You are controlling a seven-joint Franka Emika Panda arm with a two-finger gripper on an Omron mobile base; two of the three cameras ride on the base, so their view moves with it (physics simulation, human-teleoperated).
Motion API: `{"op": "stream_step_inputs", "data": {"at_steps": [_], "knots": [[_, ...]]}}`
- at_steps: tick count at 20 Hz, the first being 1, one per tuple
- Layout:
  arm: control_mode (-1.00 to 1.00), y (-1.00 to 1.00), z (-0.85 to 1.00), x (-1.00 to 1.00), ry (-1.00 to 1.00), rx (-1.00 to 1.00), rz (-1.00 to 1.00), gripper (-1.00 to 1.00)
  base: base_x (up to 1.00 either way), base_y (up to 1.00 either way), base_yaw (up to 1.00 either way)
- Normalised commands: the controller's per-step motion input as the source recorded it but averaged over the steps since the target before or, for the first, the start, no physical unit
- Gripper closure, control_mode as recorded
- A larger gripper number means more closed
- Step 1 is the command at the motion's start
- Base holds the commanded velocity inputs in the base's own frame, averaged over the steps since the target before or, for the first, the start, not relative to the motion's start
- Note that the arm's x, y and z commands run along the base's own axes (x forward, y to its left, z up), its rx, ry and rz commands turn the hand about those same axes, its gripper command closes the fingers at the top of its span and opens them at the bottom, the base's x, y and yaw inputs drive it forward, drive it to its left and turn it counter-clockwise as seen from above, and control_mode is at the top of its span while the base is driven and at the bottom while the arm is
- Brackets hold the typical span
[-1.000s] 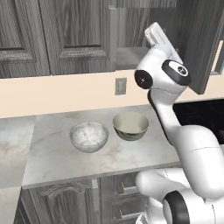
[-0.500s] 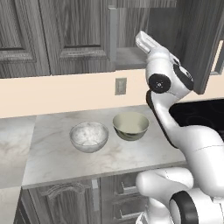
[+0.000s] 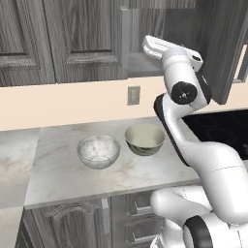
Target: Open the cabinet. Pick the bowls from the counter and place them in the cabinet. Then close the cabinet.
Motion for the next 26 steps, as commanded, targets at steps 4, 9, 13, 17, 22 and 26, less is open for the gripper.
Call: {"op": "stream_step_inputs", "data": {"at_steps": [4, 9, 13, 17, 22, 26], "knots": [[-1.0, 0.19, -0.01, 0.0, 0.02, -0.11, 0.0, -1.0, 0.0, 0.0, 0.0], [-1.0, 0.39, -0.1, 0.0, 0.0, -0.09, 0.03, -1.0, 0.0, 0.0, 0.0], [-1.0, 0.44, -0.26, 0.0, 0.0, -0.06, 0.03, -1.0, 0.0, 0.0, 0.0], [-1.0, 0.33, -0.19, 0.0, 0.0, 0.0, 0.04, -1.0, 0.0, 0.0, 0.0], [-1.0, 0.27, -0.2, 0.0, -0.01, 0.0, 0.05, -1.0, 0.0, 0.0, 0.0], [-1.0, 0.24, -0.12, 0.0, -0.01, -0.03, 0.03, -1.0, 0.0, 0.0, 0.0]]}}
